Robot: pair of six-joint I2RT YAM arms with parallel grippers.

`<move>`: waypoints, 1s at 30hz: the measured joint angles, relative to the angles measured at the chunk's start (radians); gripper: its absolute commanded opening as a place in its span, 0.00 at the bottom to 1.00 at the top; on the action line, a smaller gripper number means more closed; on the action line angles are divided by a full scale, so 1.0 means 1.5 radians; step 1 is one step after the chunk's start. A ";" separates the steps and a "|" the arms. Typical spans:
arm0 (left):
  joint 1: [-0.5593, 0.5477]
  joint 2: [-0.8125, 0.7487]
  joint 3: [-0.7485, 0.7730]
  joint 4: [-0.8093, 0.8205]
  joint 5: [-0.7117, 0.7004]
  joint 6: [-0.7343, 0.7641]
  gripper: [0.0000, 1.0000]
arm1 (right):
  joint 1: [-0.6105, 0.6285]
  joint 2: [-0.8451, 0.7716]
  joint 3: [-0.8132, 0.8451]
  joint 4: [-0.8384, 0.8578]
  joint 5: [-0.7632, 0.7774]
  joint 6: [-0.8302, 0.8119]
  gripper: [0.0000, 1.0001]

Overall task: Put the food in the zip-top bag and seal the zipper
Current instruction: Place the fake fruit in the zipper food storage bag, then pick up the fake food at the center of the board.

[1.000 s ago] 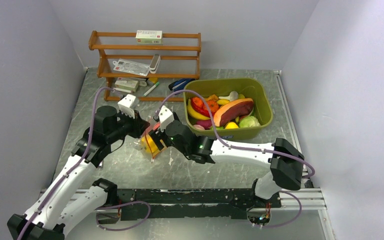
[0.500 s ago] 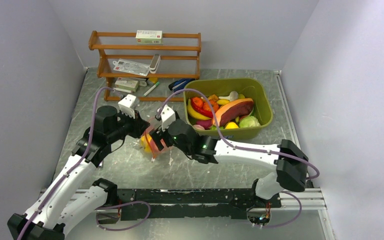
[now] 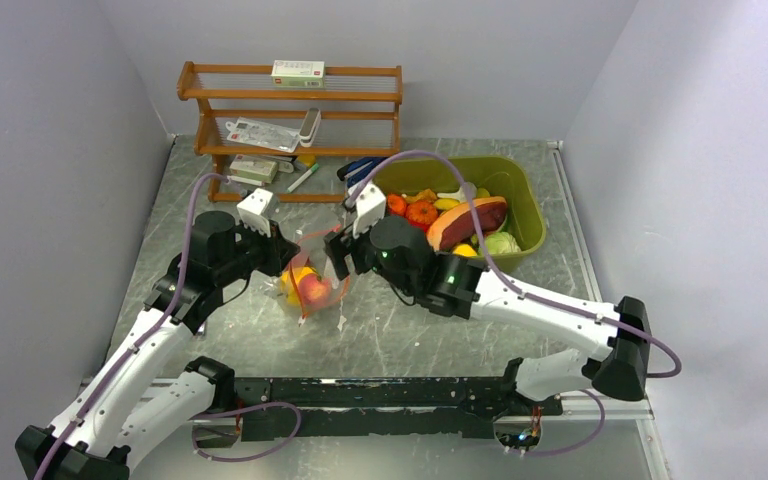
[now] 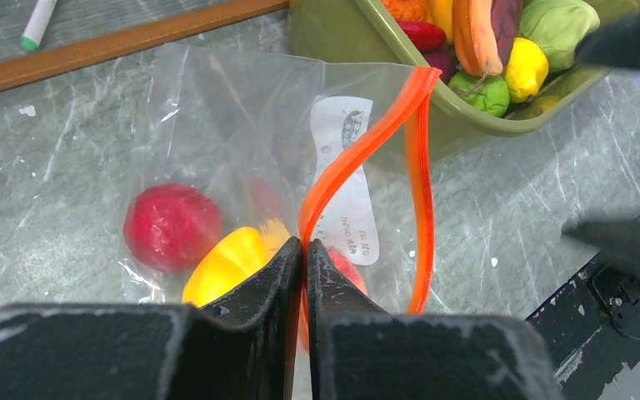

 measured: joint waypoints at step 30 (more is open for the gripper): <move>0.000 0.001 0.000 0.000 0.000 0.000 0.07 | -0.425 0.210 0.233 -0.508 0.243 0.621 0.67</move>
